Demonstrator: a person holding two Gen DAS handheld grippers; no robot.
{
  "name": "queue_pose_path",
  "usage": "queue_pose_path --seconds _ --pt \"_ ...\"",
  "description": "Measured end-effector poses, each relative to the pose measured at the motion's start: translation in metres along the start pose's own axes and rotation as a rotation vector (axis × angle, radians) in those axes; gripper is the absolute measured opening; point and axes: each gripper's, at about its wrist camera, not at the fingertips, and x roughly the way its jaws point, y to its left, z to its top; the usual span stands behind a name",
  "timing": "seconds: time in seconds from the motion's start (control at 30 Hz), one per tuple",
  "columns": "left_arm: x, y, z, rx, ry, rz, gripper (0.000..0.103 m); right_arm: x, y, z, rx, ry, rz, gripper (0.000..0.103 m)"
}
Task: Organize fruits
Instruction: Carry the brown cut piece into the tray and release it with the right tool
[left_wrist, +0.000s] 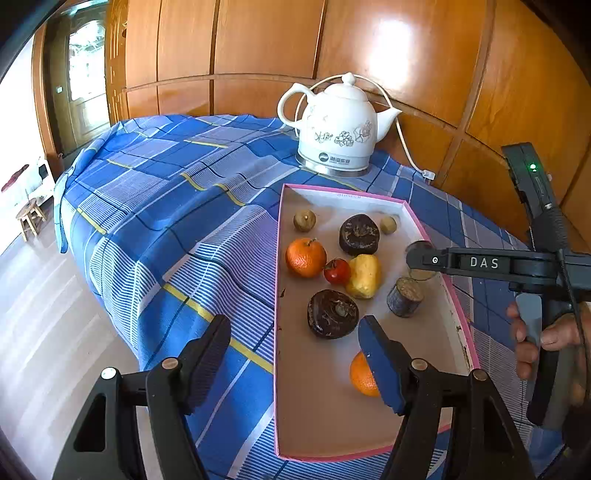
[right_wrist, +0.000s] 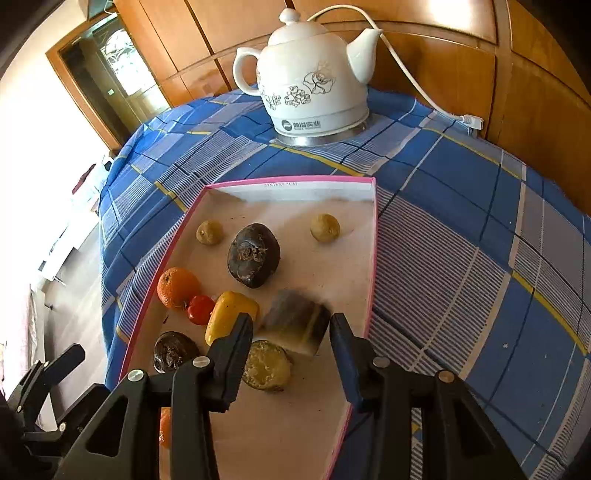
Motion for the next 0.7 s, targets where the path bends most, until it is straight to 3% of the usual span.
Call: queue_pose_path --seconds 0.43,0.7 --pt "-0.007 -0.008 0.001 0.006 -0.022 0.01 0.073 -0.038 -0.005 -0.039 0.041 -0.072 -0.009 0.048" --pt "-0.028 -0.02 0.002 0.043 -0.097 0.03 0.084 -0.064 0.004 -0.068 0.051 -0.141 -0.064 0.05"
